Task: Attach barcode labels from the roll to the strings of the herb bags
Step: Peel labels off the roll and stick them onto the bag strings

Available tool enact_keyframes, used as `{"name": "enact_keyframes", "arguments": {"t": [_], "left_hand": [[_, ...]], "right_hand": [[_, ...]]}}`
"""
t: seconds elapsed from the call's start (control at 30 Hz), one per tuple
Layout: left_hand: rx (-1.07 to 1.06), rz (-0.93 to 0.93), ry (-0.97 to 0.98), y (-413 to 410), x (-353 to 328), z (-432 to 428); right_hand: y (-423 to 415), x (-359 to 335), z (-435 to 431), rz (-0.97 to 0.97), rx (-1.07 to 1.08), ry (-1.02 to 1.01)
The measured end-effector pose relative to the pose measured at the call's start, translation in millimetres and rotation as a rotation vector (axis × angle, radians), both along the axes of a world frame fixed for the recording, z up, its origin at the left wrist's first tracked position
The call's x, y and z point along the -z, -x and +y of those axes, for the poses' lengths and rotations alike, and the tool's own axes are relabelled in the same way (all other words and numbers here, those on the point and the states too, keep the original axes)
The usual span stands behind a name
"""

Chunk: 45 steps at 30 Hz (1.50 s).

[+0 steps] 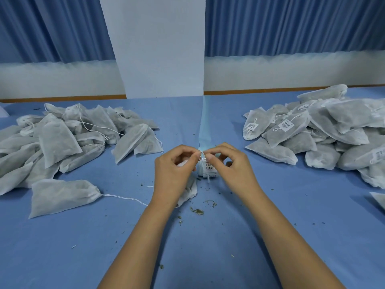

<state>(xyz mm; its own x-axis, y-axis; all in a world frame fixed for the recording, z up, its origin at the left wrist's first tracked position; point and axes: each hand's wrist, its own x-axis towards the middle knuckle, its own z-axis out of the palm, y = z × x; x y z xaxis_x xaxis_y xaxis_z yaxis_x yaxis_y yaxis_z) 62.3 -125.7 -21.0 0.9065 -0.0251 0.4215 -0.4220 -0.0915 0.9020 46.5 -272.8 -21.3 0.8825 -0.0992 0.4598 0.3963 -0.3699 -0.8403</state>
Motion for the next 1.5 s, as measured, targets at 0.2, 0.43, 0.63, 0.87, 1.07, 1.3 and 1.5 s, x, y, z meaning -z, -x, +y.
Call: {"name": "enact_keyframes", "arguments": {"t": [0.2,0.43,0.63,0.87,1.07,1.3,1.5], "left_hand": [[0.075,0.045,-0.029,0.9,-1.3,-0.8],[0.202,0.217,0.141,0.4,-4.5,-1.7],[0.162,0.224,0.129,-0.7,-4.1,-0.9],[0.193,0.169,0.063,-2.0,-2.3,-0.6],[0.214,0.155,0.048,-3.1,-1.6,0.1],[0.104,0.176,0.041,-6.6,-6.3,7.4],[0.167,0.241,-0.237,-7.4,-4.7,20.2]], "right_hand": [[1.6,0.9,3.5,-0.047,0.001,-0.028],[0.7,4.0,4.3,-0.145,0.086,0.167],[4.5,-1.2,6.3,-0.316,0.053,0.137],[3.1,2.5,1.7,-0.333,0.136,0.215],[2.5,0.5,1.0,-0.233,0.133,0.159],[1.0,-4.2,-2.1,-0.081,0.167,-0.027],[-1.0,-6.3,-9.3,0.041,0.244,-0.244]]}}
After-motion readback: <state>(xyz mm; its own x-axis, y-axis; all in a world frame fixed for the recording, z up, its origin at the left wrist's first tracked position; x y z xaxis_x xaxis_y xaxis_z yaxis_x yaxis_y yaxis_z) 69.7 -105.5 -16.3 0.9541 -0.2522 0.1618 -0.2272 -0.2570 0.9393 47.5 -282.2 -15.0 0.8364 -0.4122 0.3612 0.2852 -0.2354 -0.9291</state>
